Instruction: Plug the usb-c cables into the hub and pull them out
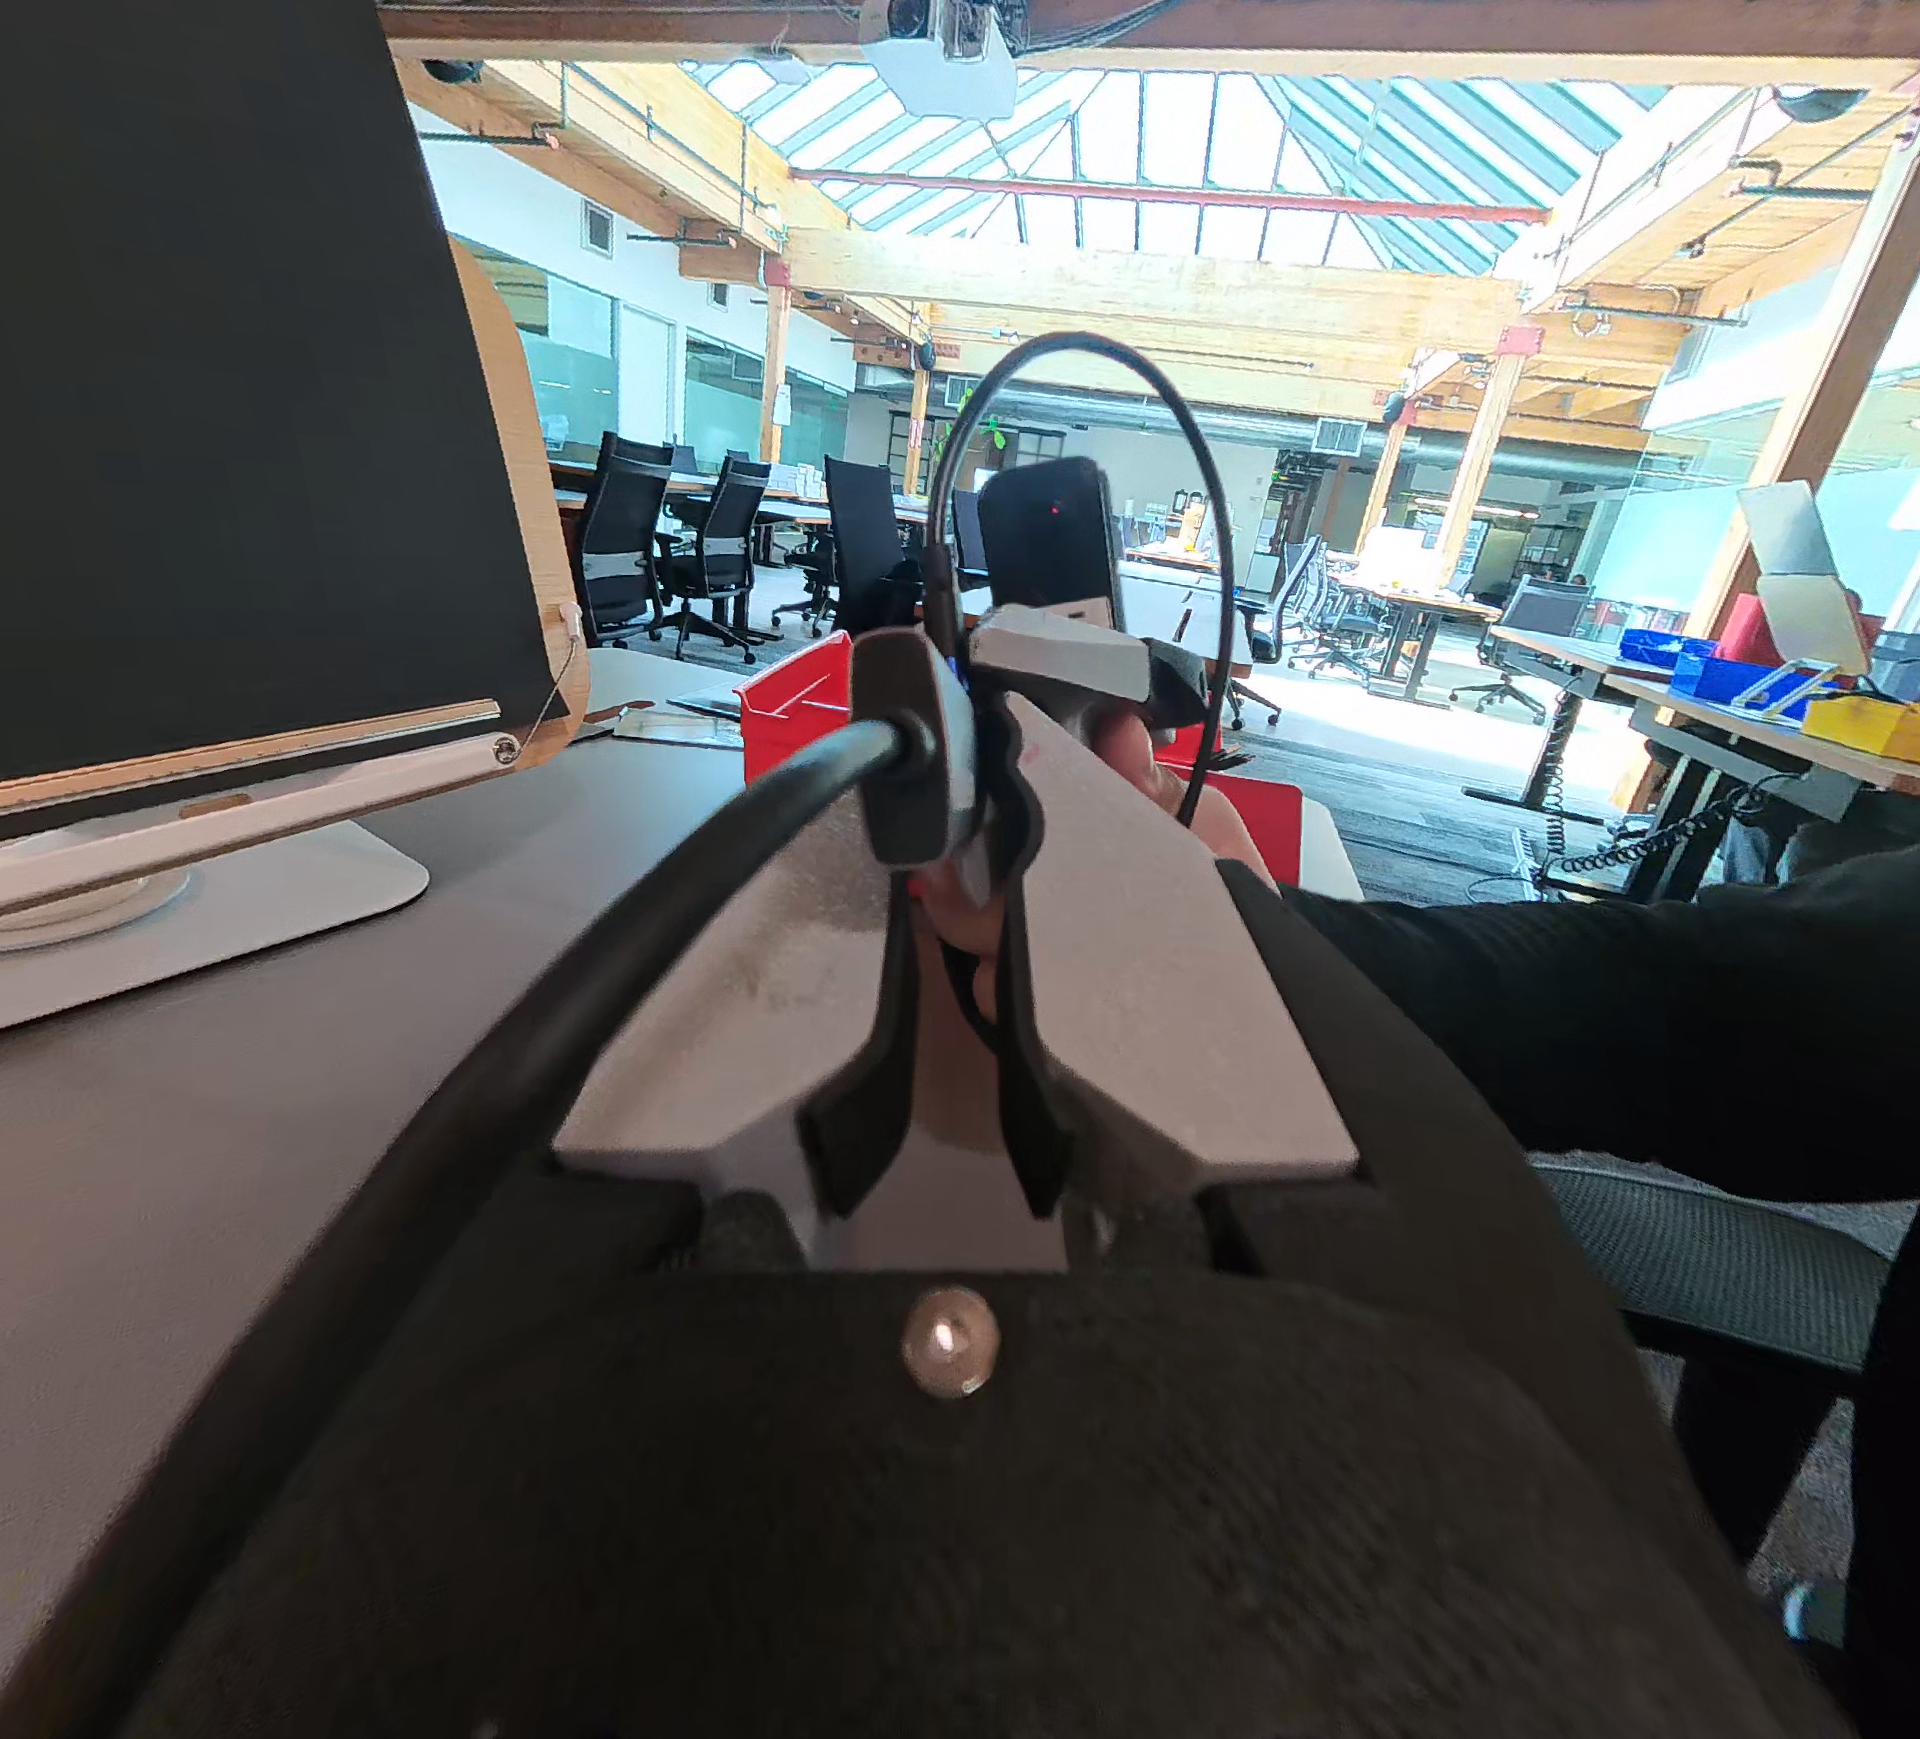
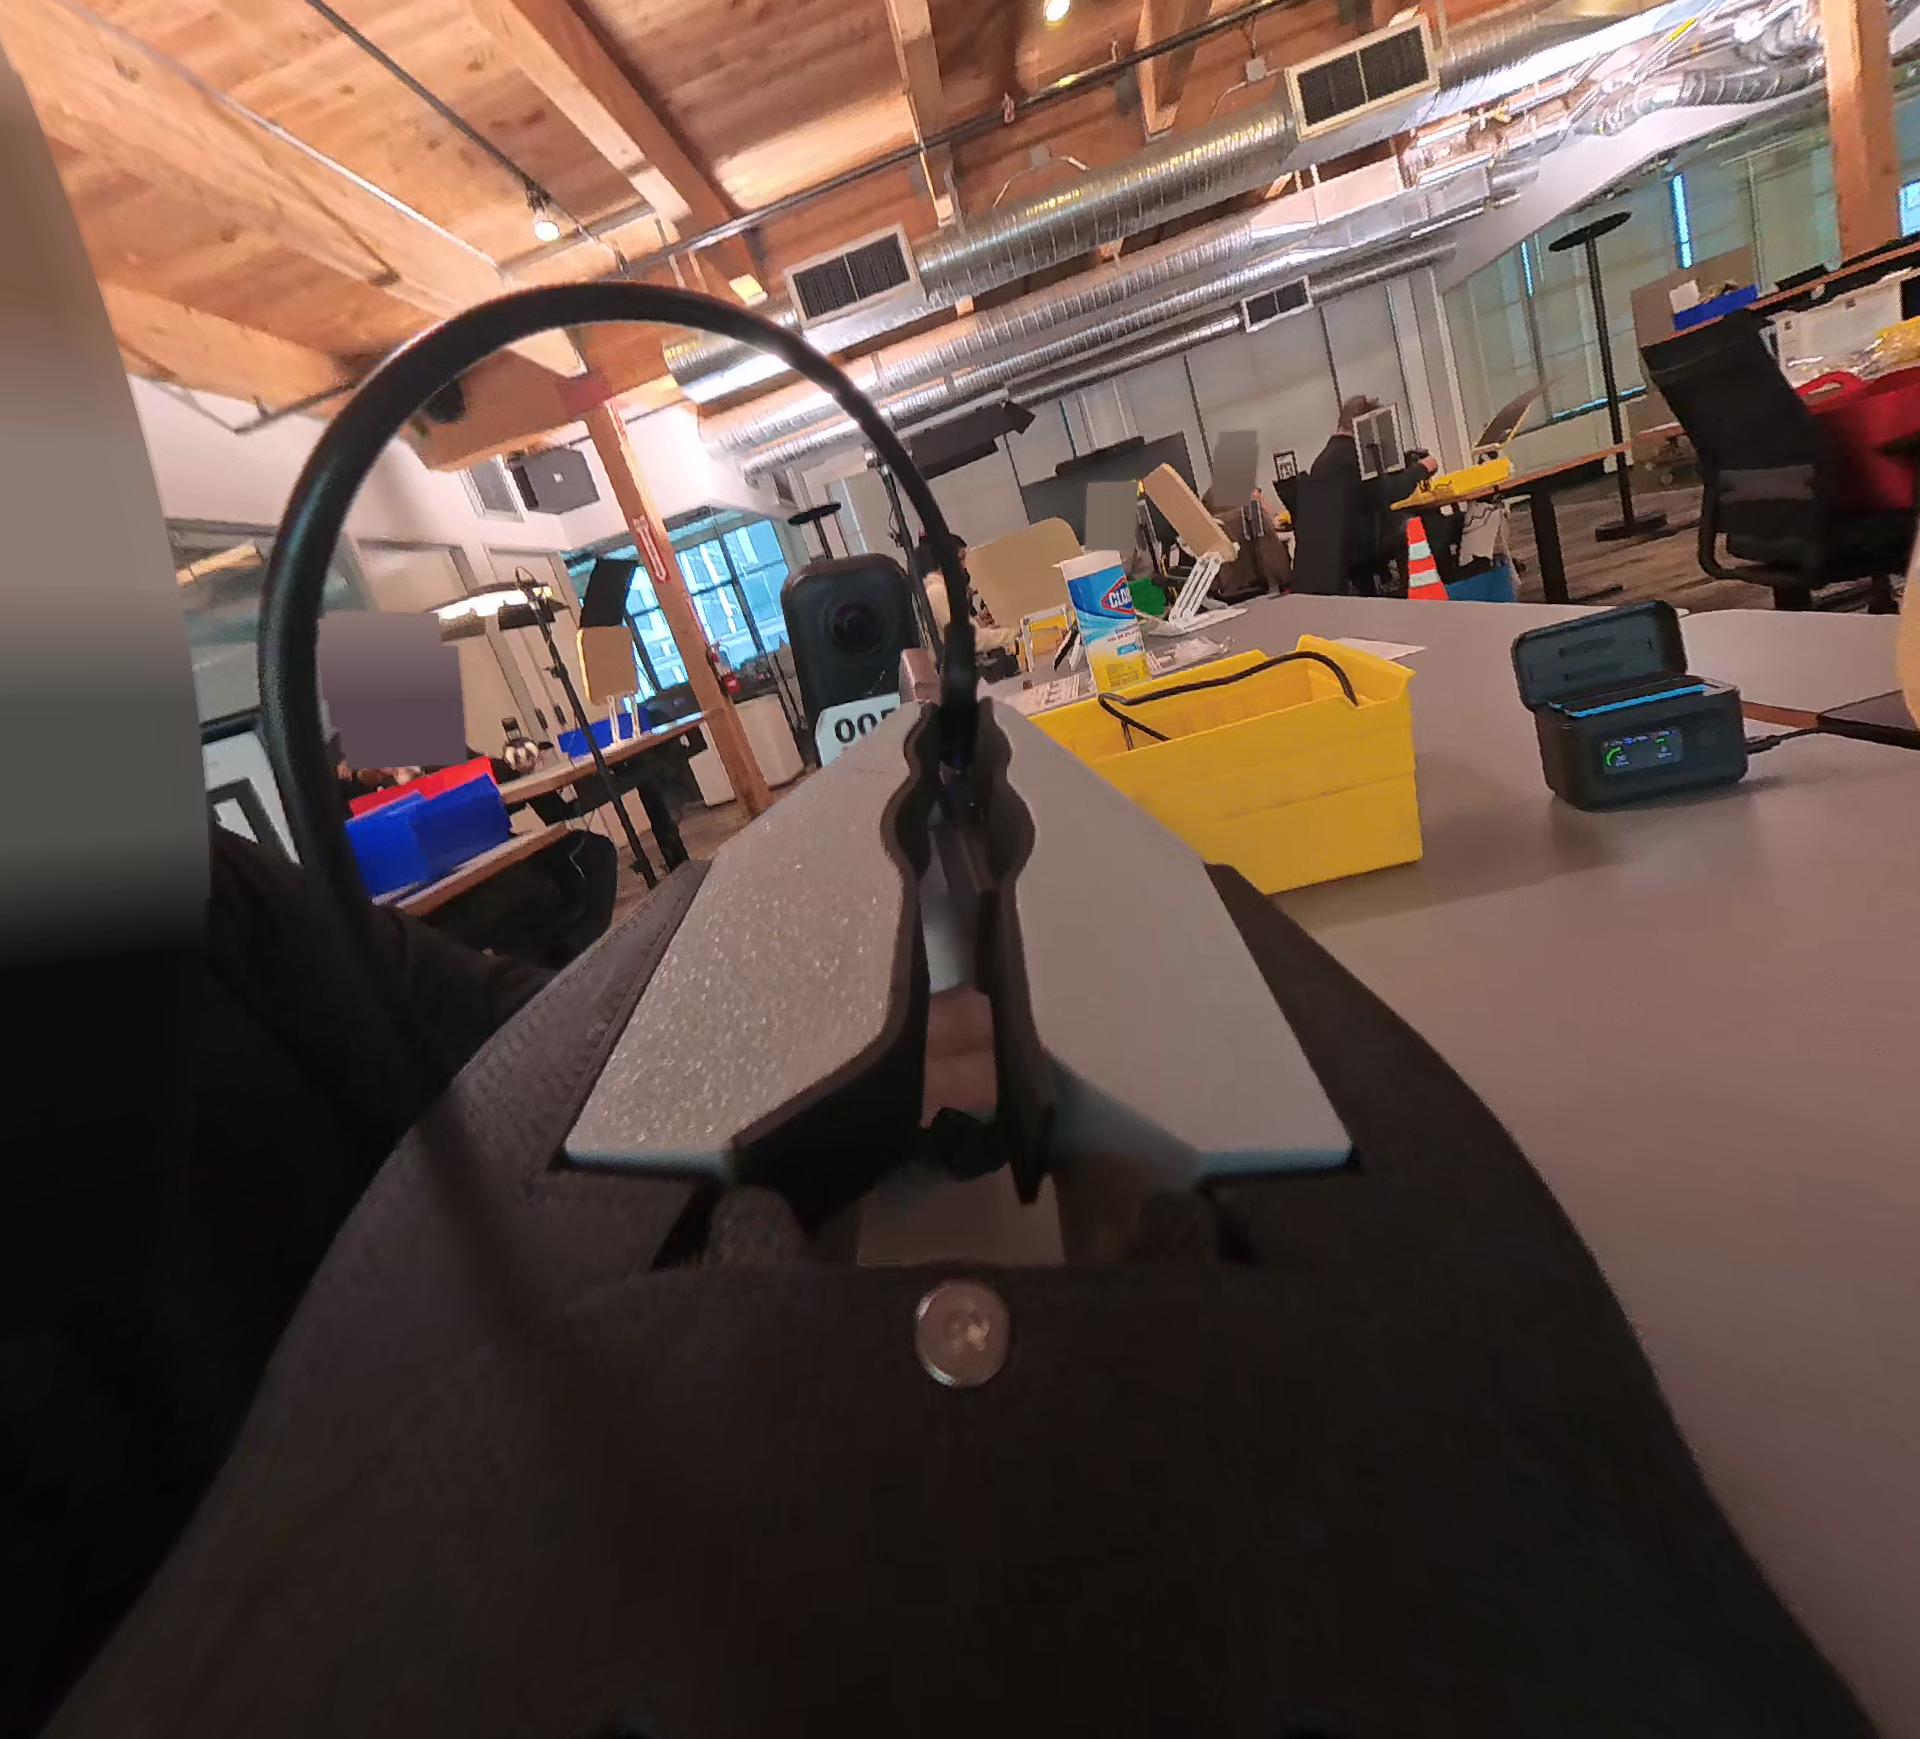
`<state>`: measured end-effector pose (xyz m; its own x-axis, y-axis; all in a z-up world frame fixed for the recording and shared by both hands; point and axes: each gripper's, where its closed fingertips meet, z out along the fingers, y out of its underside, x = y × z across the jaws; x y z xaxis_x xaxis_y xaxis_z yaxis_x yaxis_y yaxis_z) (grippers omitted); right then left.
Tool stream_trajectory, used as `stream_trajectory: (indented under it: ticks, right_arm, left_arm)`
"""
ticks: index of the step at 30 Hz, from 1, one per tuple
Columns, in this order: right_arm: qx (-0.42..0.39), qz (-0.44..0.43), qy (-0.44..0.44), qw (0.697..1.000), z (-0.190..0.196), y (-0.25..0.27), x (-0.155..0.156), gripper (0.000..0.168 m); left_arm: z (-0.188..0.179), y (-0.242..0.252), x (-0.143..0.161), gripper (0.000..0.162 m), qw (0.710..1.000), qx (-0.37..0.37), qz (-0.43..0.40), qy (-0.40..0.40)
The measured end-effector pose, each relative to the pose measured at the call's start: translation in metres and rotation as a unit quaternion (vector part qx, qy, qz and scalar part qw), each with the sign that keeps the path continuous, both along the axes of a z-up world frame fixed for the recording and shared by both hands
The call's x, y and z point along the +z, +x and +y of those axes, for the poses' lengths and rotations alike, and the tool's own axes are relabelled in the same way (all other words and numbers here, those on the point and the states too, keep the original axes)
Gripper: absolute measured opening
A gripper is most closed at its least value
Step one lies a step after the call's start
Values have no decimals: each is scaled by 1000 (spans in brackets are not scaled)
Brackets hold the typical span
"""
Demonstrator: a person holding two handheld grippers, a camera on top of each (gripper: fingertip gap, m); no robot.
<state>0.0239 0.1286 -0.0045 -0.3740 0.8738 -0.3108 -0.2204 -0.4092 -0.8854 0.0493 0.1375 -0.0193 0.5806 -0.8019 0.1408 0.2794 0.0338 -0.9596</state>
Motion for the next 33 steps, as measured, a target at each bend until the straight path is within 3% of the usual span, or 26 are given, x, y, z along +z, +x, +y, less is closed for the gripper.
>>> stream_trajectory:
  ticks: [6, 9, 12, 16, 22, 29, 33]
  right_arm:
    - [6, 32, -39, 999, 2, 0, 4, 1]
    - [-1, 154, -164, 974, 45, 37, 33, 1]
    - [-40, 90, -79, 992, 41, 38, 23, 2]
    - [-40, 103, -88, 990, 47, 44, 30, 1]
    - [-71, 29, -11, 997, 41, 32, 18, 3]
    - [-153, -50, 78, 984, 44, 21, 6, 3]
    - [-207, -67, 130, 967, 36, 29, 18, 3]
  left_arm:
    - [0, 0, 1, 8, 1000, 8, -3, 5]
    - [-3, 24, -24, 8, 995, 12, 95, 21]
    - [3, 28, -24, 9, 998, -5, 67, 2]
    - [11, 16, -29, 7, 997, 15, 70, -6]
    - [15, 13, -31, 8, 997, 15, 69, -17]
    - [29, 2, -46, 7, 993, 44, 100, -38]
    - [36, -7, -52, 5, 991, 61, 107, -54]
